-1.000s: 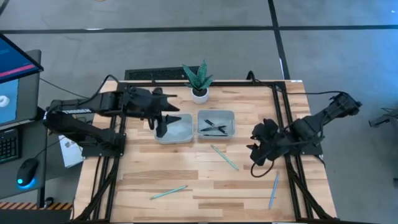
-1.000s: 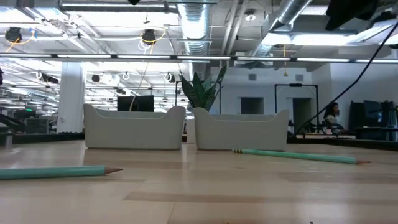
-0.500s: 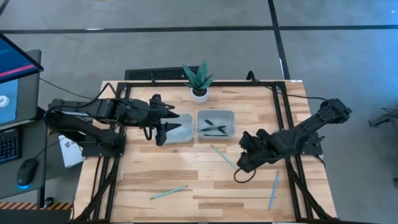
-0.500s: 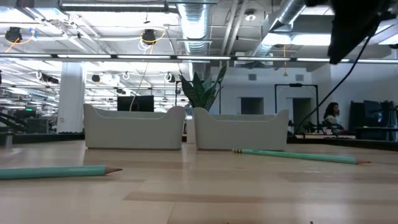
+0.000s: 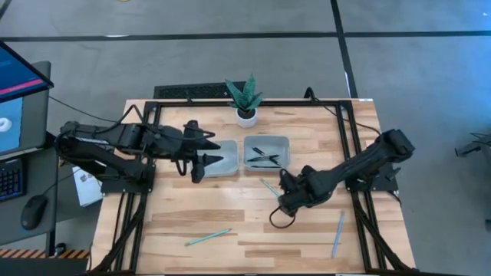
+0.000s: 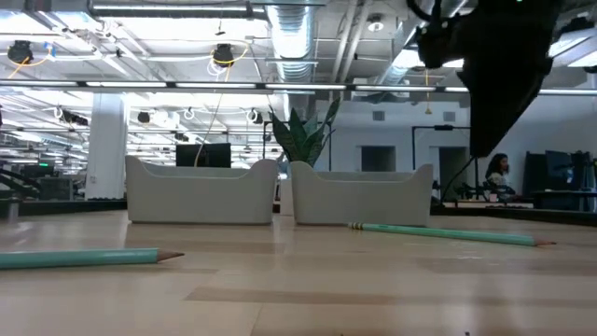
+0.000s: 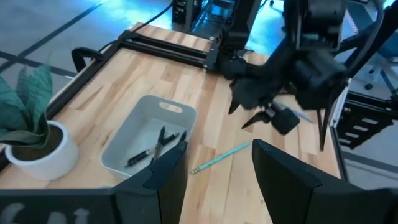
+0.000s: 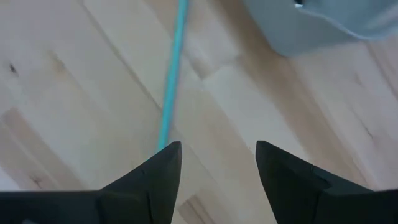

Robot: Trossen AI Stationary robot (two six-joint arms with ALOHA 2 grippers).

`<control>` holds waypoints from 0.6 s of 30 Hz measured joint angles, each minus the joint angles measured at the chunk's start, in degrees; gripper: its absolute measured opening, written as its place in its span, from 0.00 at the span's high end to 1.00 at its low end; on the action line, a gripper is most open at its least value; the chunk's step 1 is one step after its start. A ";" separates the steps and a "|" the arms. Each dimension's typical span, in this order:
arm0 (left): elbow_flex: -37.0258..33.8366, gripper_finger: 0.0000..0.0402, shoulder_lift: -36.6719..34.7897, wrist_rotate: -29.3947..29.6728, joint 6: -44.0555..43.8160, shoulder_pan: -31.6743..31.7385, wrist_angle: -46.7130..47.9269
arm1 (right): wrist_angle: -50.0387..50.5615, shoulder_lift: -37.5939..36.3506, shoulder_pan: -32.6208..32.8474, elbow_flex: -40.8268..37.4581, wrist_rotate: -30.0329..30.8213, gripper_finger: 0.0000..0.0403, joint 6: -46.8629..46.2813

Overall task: Sort pens & pencils
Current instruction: Put the top green pencil into the left gray bin

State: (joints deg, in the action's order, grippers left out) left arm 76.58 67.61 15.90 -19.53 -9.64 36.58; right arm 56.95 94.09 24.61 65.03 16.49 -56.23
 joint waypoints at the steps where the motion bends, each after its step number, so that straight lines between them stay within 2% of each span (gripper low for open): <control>1: 0.00 0.58 0.00 -0.02 -0.21 -0.20 0.06 | -0.89 0.78 0.02 -0.02 -0.03 0.43 1.02; 12: 0.00 0.58 0.02 -0.06 -1.27 -3.56 2.22 | -5.79 5.93 -2.00 -0.02 -2.04 0.43 4.52; 18: 0.00 0.58 0.02 -0.04 -1.29 -4.30 2.22 | -8.73 5.80 -4.06 -0.02 -6.16 0.44 5.69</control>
State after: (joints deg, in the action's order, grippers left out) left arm 76.58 67.64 15.86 -20.82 -13.93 38.81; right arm 48.22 99.90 20.55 65.01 10.33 -50.54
